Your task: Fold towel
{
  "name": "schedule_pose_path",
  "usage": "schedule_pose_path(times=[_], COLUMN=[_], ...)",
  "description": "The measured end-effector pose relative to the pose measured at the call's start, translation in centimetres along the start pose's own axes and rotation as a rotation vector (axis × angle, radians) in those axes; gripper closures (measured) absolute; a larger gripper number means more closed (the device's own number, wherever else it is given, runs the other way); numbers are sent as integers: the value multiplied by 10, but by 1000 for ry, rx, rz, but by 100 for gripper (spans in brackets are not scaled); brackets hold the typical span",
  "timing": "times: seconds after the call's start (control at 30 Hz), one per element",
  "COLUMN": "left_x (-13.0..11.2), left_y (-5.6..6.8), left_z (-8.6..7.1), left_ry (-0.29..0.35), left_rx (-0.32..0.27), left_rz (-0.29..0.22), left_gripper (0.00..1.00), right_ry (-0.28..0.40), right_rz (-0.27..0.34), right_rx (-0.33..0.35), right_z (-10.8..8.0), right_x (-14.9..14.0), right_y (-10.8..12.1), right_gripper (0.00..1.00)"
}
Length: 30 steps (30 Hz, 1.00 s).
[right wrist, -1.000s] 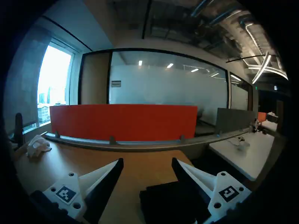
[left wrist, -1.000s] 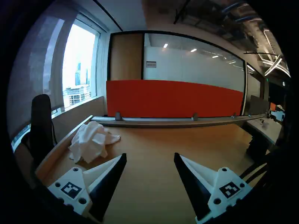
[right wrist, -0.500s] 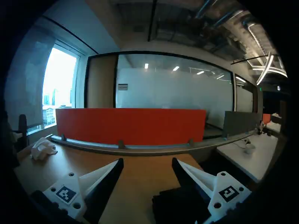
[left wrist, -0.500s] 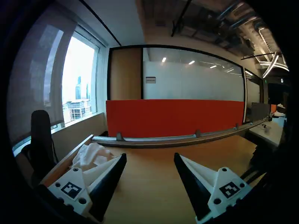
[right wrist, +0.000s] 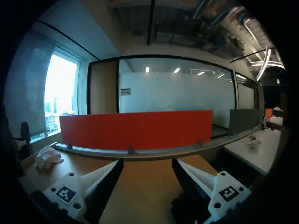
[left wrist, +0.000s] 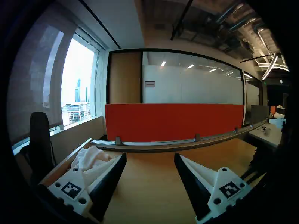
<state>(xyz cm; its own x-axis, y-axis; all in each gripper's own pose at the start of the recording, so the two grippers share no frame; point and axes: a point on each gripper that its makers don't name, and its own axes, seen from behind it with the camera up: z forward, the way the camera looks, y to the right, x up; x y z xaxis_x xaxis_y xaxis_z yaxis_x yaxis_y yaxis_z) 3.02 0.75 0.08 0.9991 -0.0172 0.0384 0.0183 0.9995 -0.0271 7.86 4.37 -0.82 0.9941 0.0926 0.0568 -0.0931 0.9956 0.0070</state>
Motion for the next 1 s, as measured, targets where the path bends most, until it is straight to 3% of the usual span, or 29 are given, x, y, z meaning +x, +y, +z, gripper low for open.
schedule_pose_path(times=[0.2,0.4,0.8,1.0], left_x=[6,2,-28,-47], left_y=[-3,-7,4,6], left_z=[-3,-4,-1,3], left_ry=[19,21,15,34], left_rx=[-4,3,-24,-26], left_rz=[-3,-25,-27,2], left_gripper=[6,6,6,6], right_ry=[30,26,16,6], right_rz=[0,1,-35,-41], right_rx=[13,7,5,9], right_z=[1,2,-2,-2], right_x=[5,4,-1,-13], right_y=[-18,-21,-34,-42], right_gripper=[0,0,0,0])
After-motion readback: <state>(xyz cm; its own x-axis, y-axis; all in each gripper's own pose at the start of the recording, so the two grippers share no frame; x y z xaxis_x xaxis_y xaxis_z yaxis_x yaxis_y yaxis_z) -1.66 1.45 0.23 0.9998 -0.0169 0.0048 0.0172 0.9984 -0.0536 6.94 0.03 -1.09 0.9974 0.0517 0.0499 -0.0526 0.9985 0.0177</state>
